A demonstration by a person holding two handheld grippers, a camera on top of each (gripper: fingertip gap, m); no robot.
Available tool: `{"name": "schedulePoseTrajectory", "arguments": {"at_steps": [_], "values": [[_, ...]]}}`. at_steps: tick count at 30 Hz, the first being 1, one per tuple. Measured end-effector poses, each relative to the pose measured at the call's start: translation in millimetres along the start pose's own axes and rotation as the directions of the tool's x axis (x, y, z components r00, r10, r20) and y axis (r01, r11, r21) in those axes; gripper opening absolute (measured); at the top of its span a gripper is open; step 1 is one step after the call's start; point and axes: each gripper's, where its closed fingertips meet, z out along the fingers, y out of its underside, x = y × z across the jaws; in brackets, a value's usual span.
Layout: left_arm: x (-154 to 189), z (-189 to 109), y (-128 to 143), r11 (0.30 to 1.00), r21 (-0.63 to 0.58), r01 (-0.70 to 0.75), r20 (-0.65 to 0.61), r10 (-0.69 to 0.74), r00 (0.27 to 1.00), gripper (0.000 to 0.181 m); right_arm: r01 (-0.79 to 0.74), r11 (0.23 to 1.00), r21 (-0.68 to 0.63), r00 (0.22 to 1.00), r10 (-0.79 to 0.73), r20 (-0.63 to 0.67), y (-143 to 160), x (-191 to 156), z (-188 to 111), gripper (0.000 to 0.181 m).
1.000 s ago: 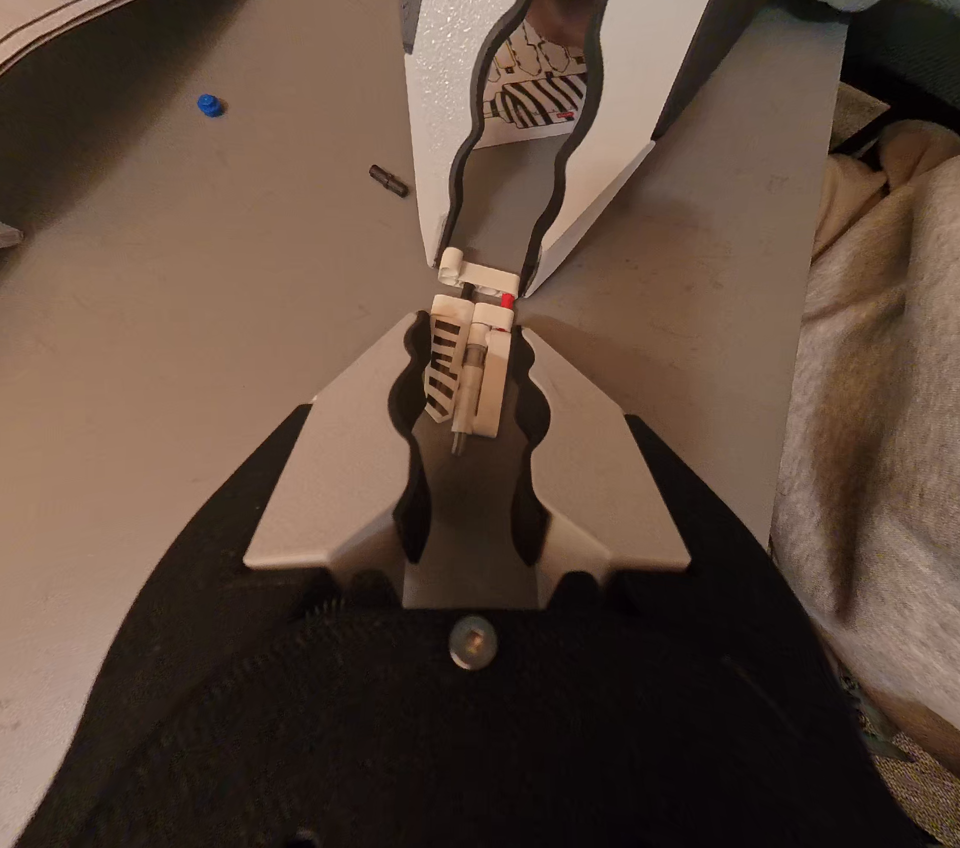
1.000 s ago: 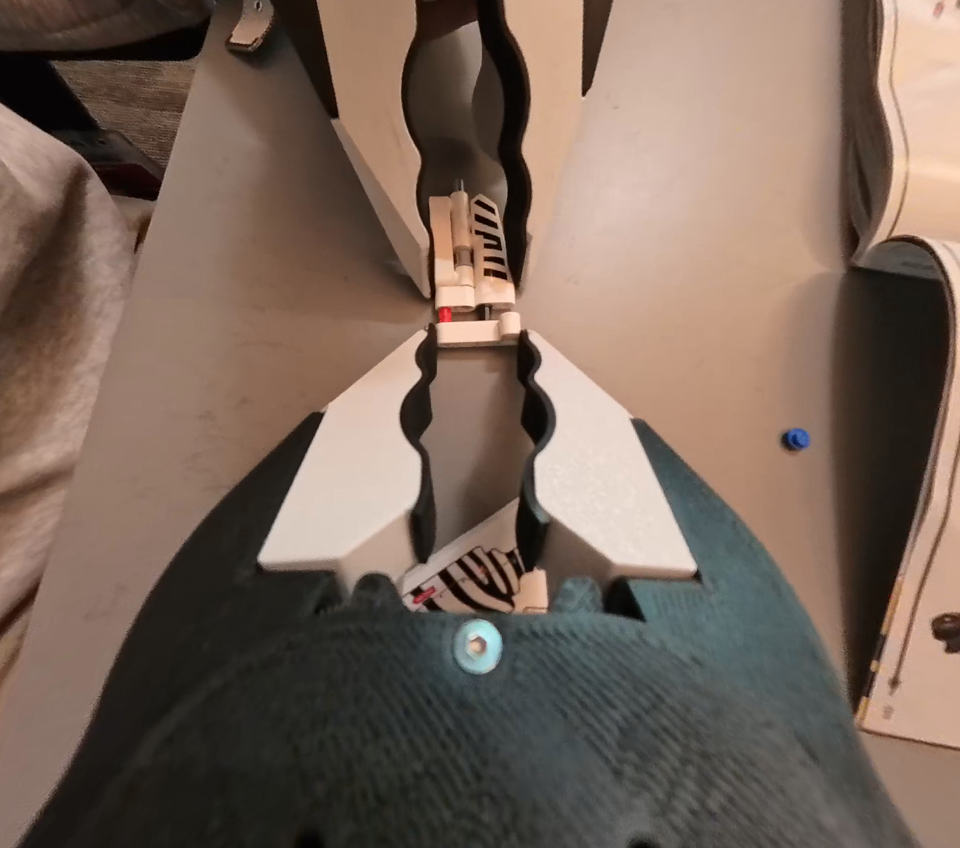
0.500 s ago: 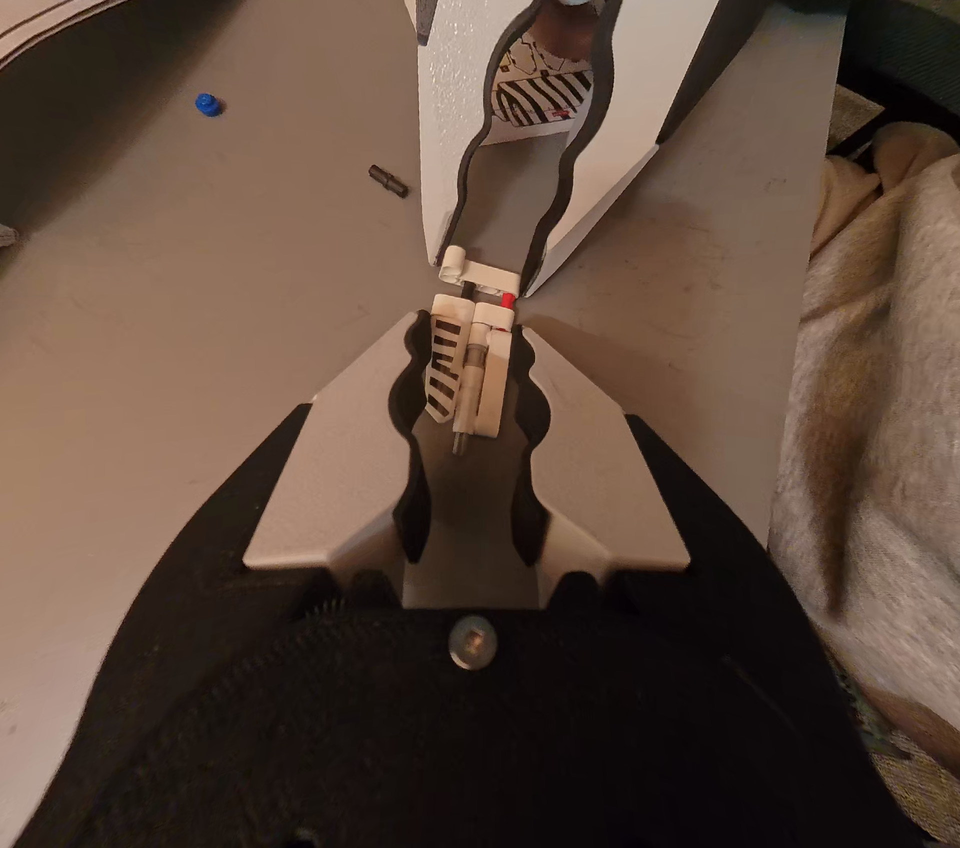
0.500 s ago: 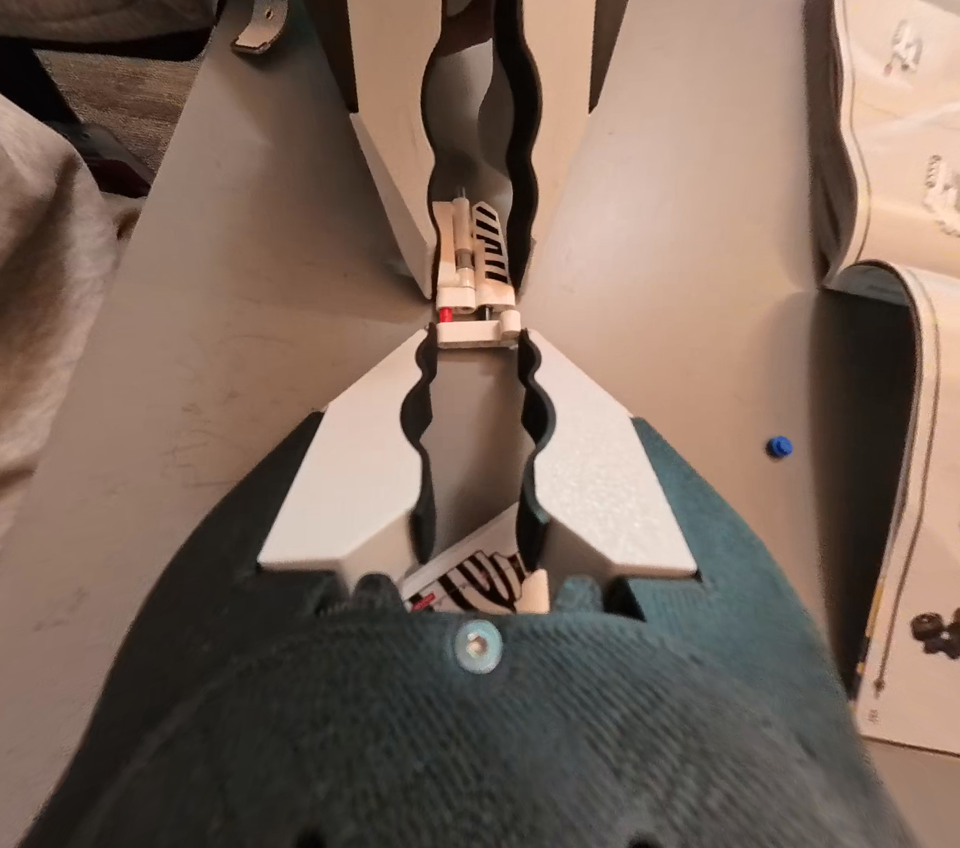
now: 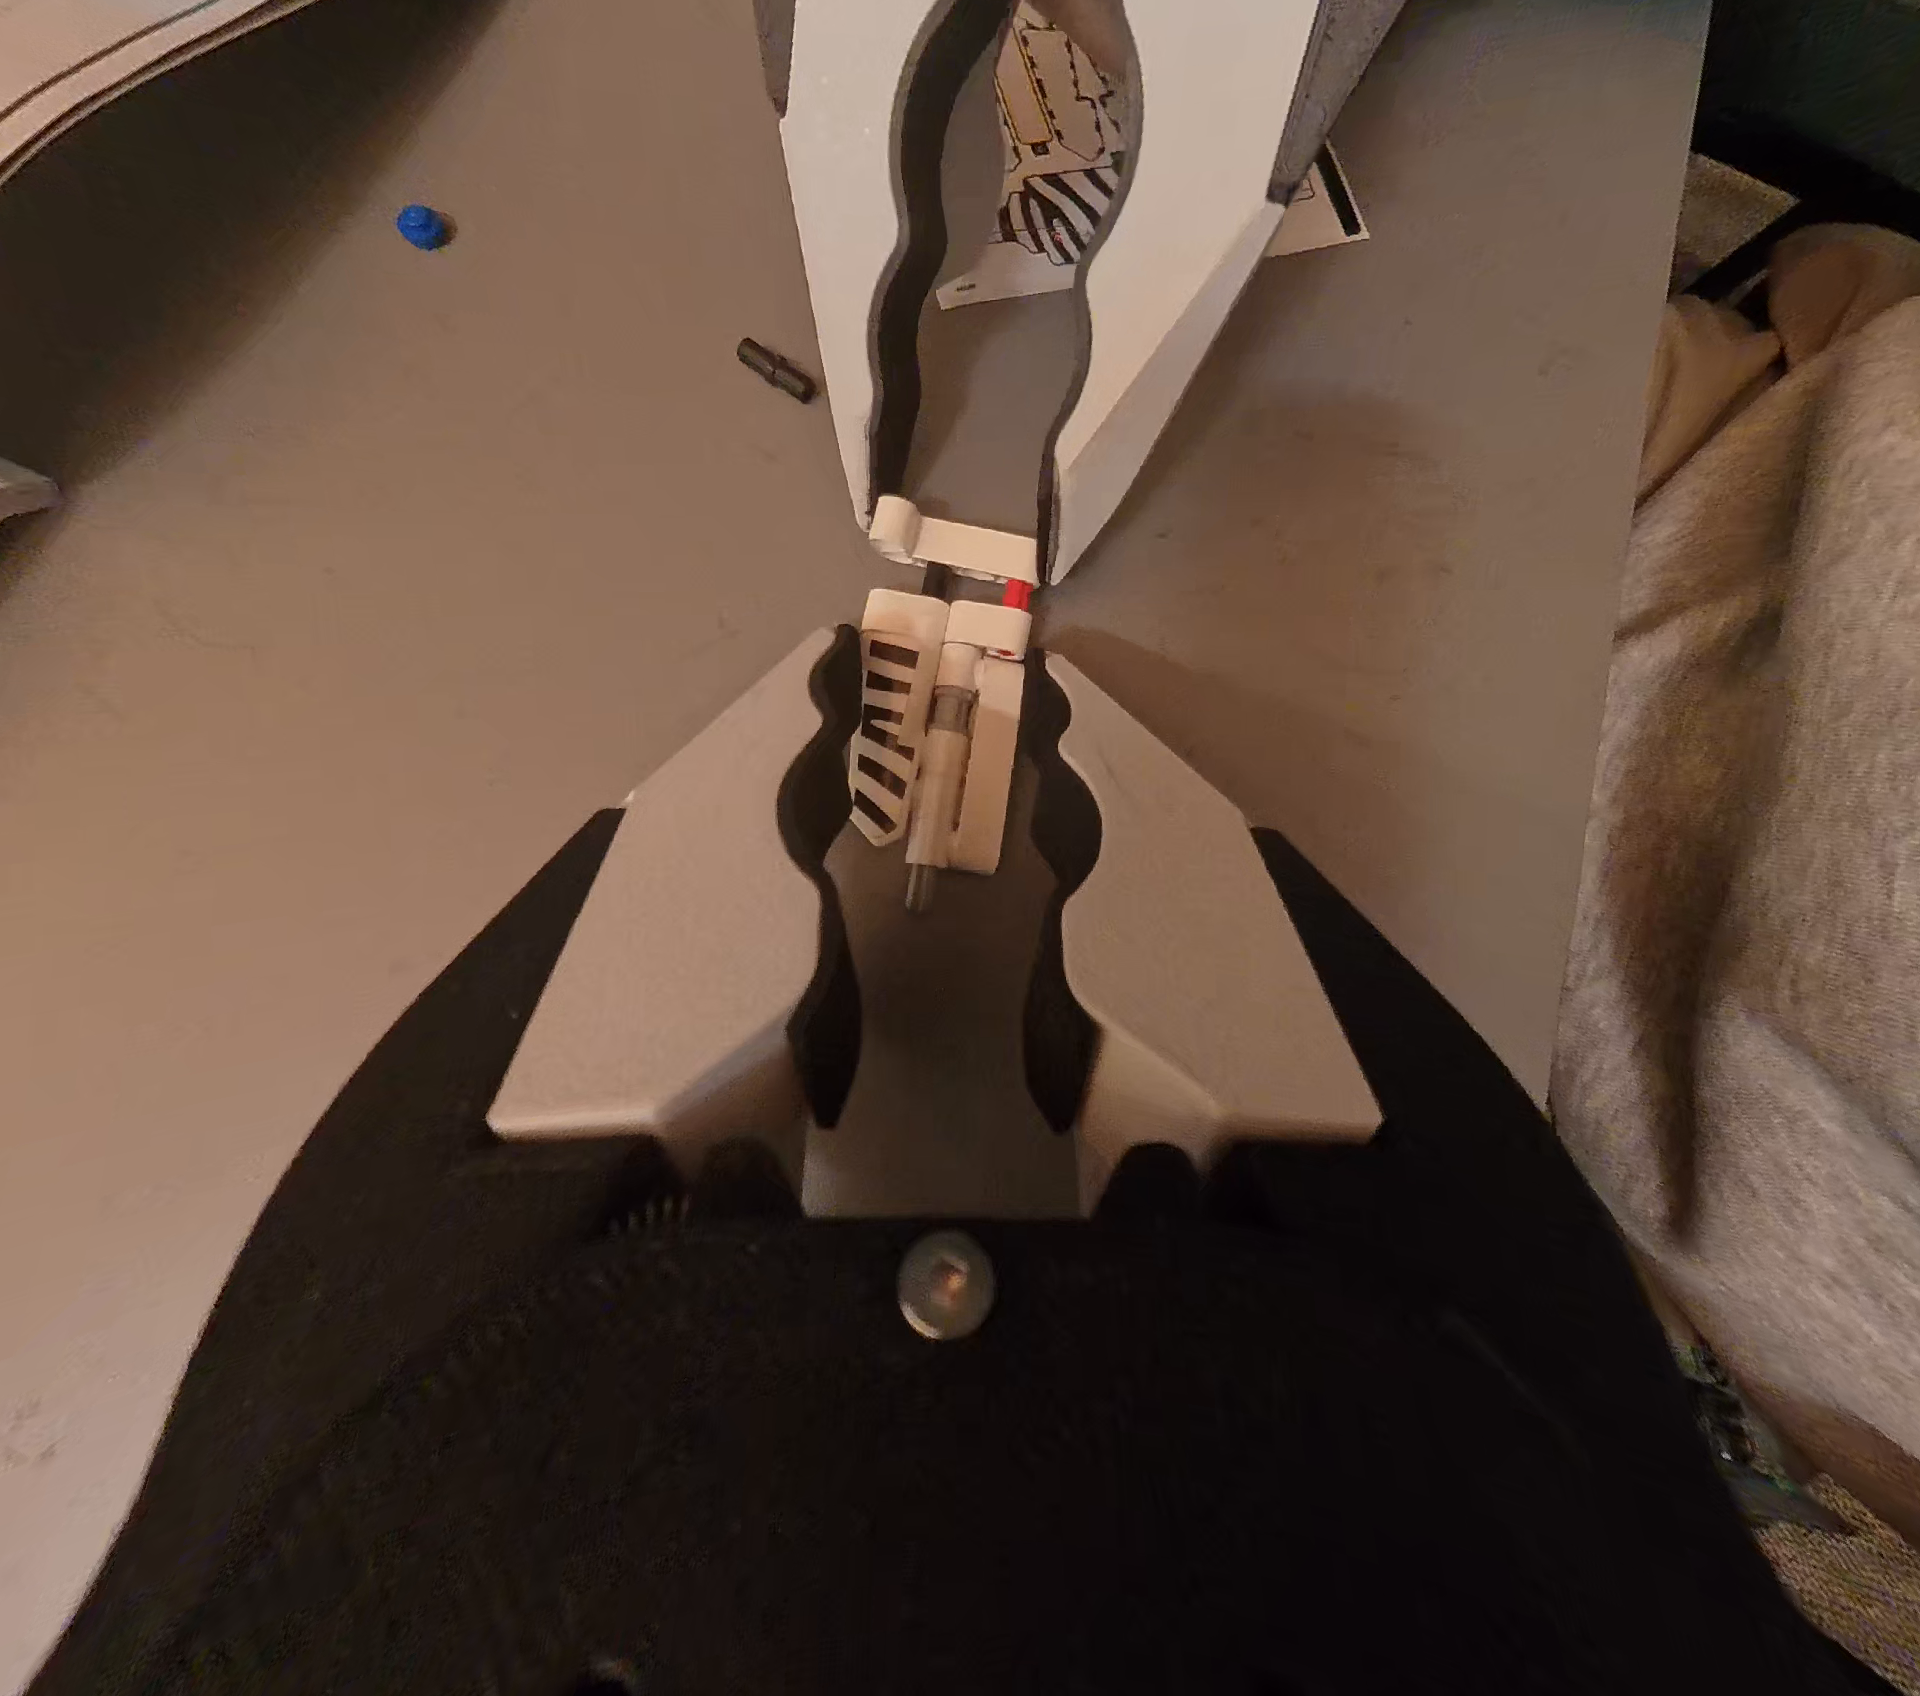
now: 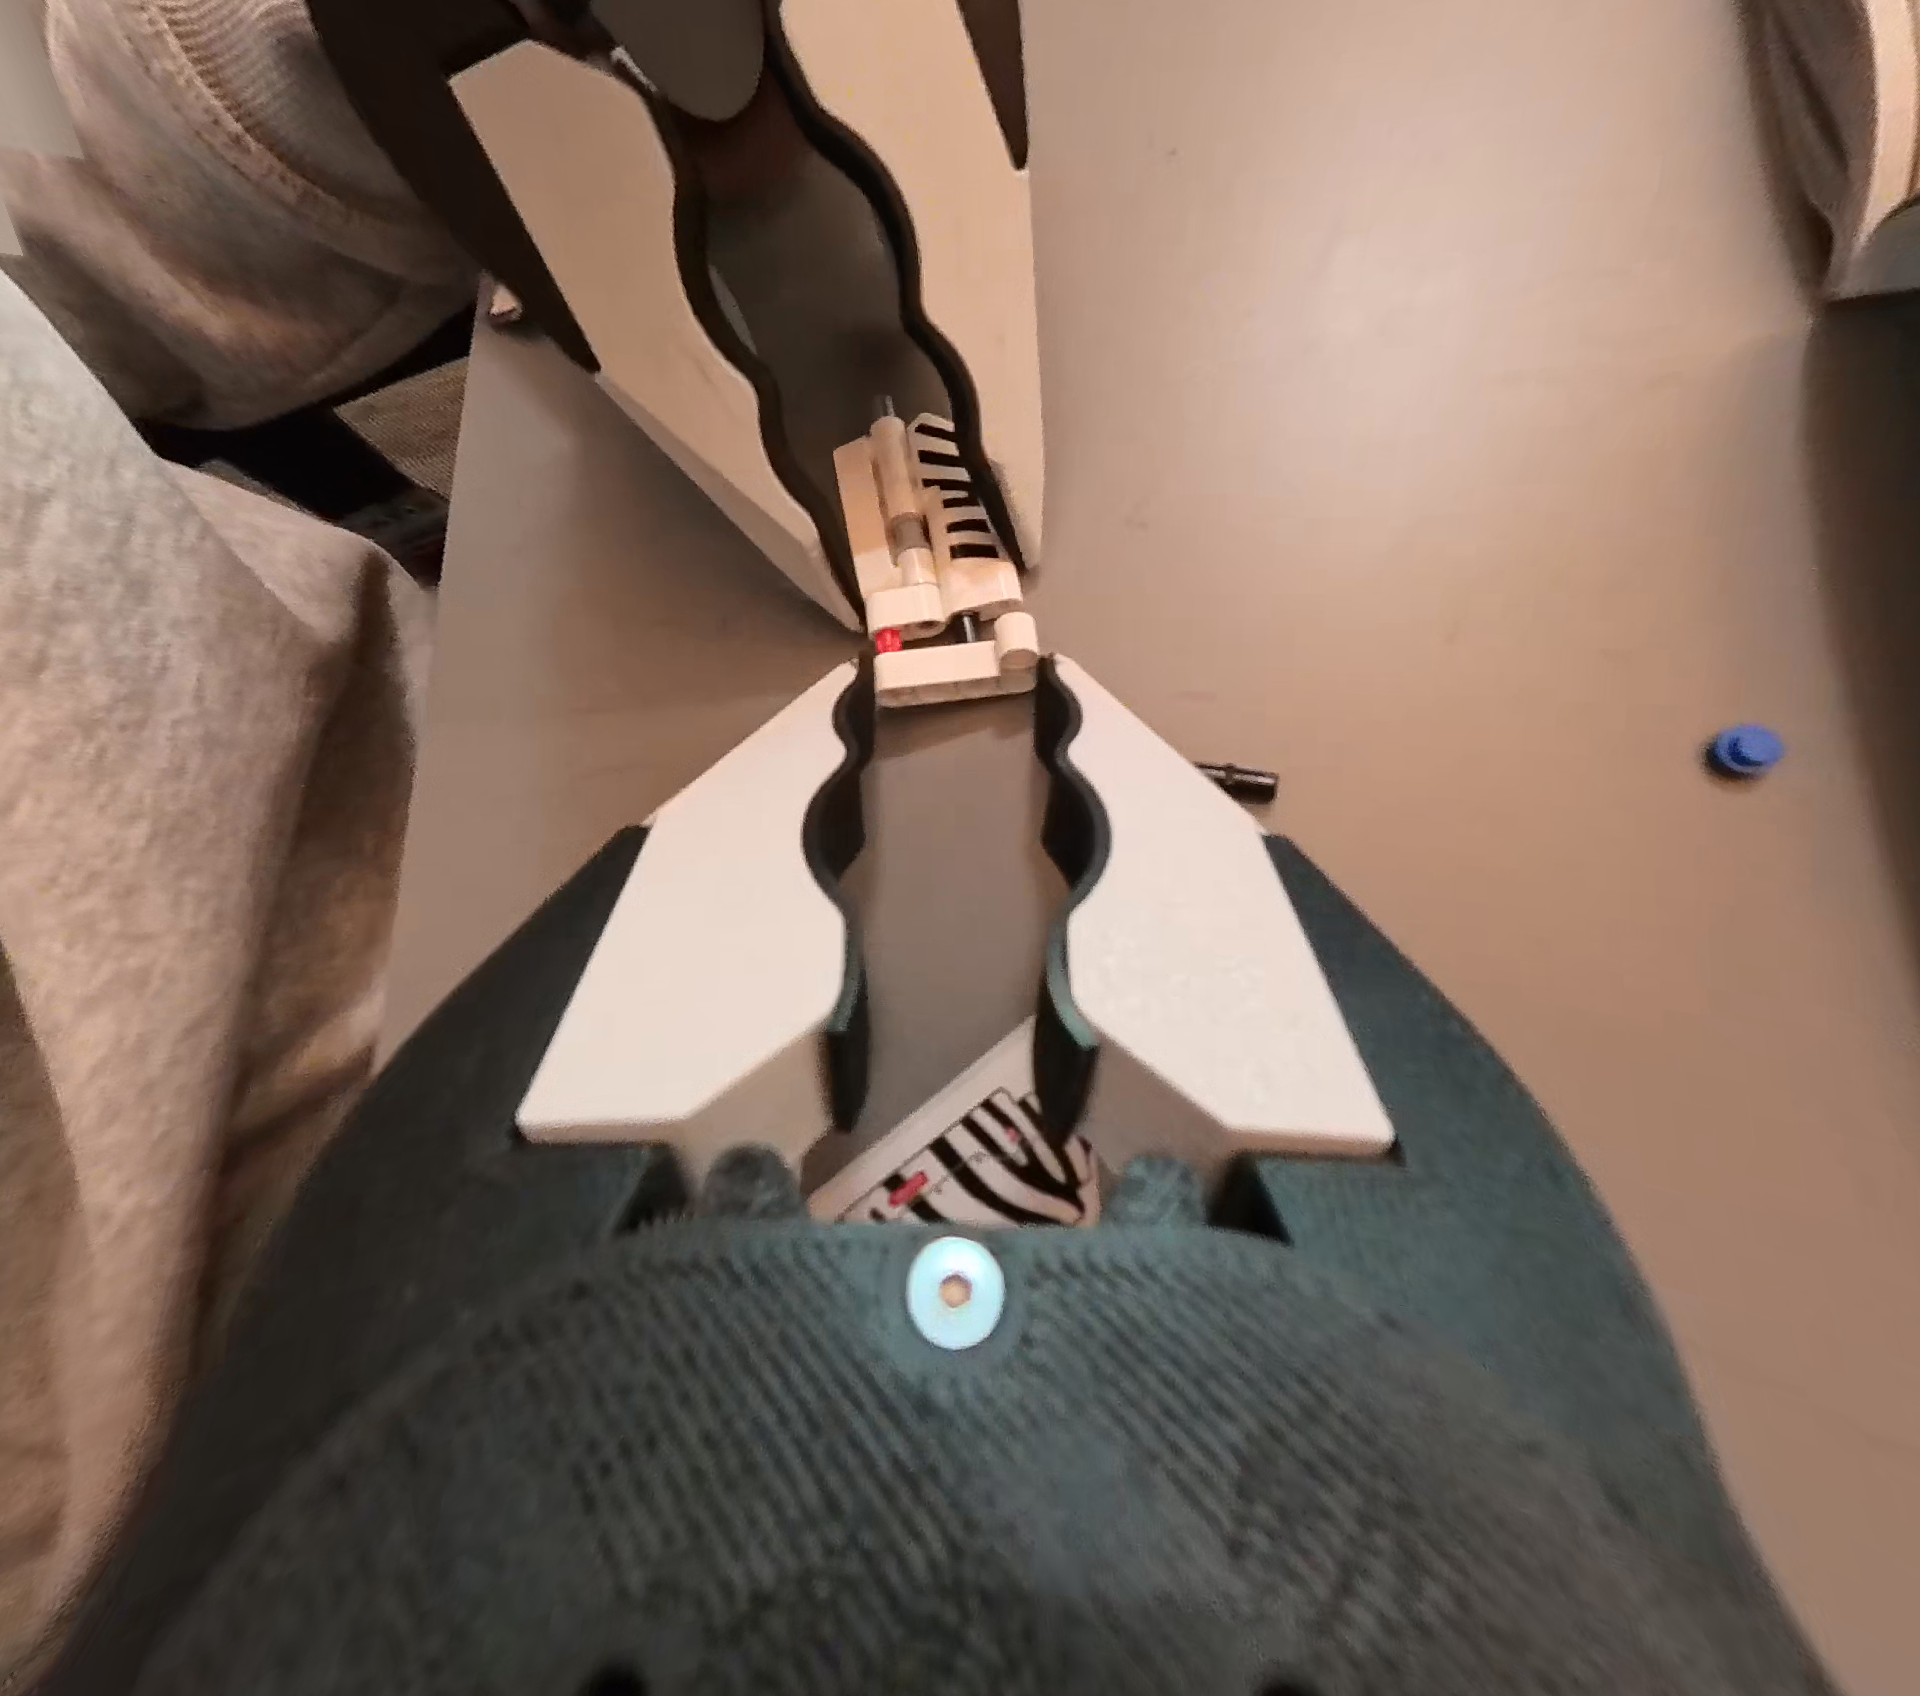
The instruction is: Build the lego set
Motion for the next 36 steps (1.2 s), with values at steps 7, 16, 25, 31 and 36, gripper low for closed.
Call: {"name": "schedulePoseTrajectory", "arguments": {"at_steps": [7, 16, 25, 31, 36], "values": [[0.1, 0.3, 0.0, 1.000, 0.000, 0.001, -0.001, -0.001, 1.000, 0.031, 0.211, 0.977, 0.001, 0.972, -0.210, -0.104, 3.2, 0.9, 2.5, 0.031], [0.6, 0.2, 0.1, 1.000, -0.001, -0.008, 0.005, 0.008, 1.000, 0.031, 0.246, 0.969, 0.004, 0.968, -0.246, -0.058, 3.1, -0.2, 3.3, 0.031], [0.3, 0.2, 0.1, 1.000, 0.000, -0.006, 0.004, 0.006, 1.000, 0.031, 0.114, 0.993, 0.000, 0.993, -0.114, -0.030, 0.9, -0.1, 4.1, 0.030], [0.5, 0.2, -0.1, 1.000, 0.002, 0.011, -0.013, -0.010, 1.000, 0.031, -0.028, 0.998, 0.056, 0.999, 0.029, -0.024, -2.5, 0.3, 3.5, 0.030], [6.0, 2.8, -1.4, 1.000, -0.002, -0.001, -0.028, 0.001, 1.000, 0.031, 0.026, 0.999, 0.026, 0.995, -0.023, -0.098, -0.6, 3.0, 2.9, 0.019]]}}
